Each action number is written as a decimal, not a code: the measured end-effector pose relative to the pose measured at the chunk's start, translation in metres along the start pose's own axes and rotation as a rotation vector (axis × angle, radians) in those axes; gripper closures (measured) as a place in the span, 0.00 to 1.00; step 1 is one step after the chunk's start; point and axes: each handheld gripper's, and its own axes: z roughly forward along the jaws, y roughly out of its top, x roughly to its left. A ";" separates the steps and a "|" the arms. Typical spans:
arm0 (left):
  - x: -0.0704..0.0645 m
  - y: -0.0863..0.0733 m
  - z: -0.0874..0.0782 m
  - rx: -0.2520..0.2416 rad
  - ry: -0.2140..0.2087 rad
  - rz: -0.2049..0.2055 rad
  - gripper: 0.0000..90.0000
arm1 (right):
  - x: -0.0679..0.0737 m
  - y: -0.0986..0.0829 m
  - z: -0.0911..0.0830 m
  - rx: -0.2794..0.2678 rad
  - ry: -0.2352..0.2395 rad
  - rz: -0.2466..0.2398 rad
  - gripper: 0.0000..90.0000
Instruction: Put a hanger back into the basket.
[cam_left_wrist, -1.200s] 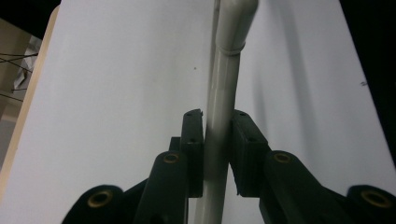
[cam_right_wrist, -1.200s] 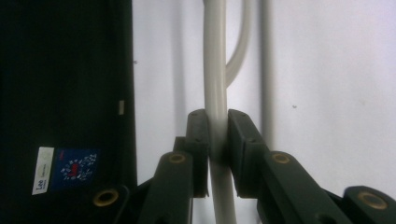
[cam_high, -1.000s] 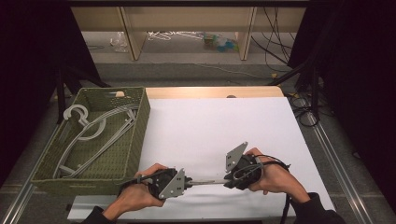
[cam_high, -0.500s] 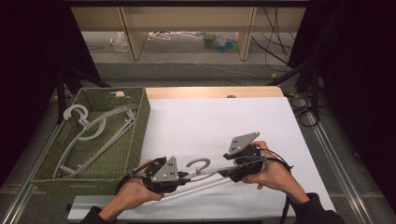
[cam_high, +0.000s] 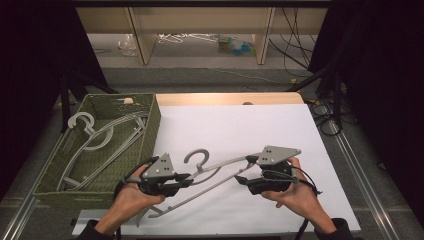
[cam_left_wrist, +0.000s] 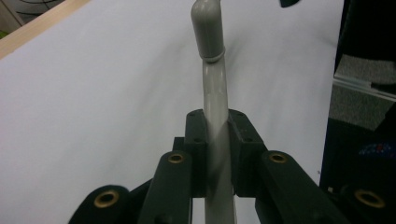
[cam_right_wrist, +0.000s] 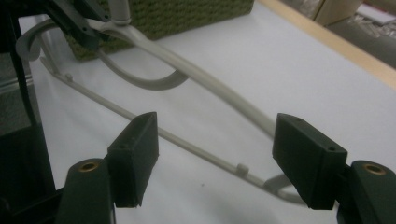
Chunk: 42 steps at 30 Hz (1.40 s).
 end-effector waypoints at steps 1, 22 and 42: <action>0.002 0.001 -0.003 -0.012 0.007 -0.018 0.88 | 0.001 -0.001 -0.001 -0.010 0.002 0.005 0.35; 0.031 0.041 -0.065 -0.187 0.035 -0.130 0.88 | 0.001 -0.040 -0.004 -0.006 0.000 0.097 0.33; 0.090 0.045 -0.143 -0.203 0.249 -0.185 0.88 | 0.000 -0.045 0.000 0.017 0.015 0.100 0.33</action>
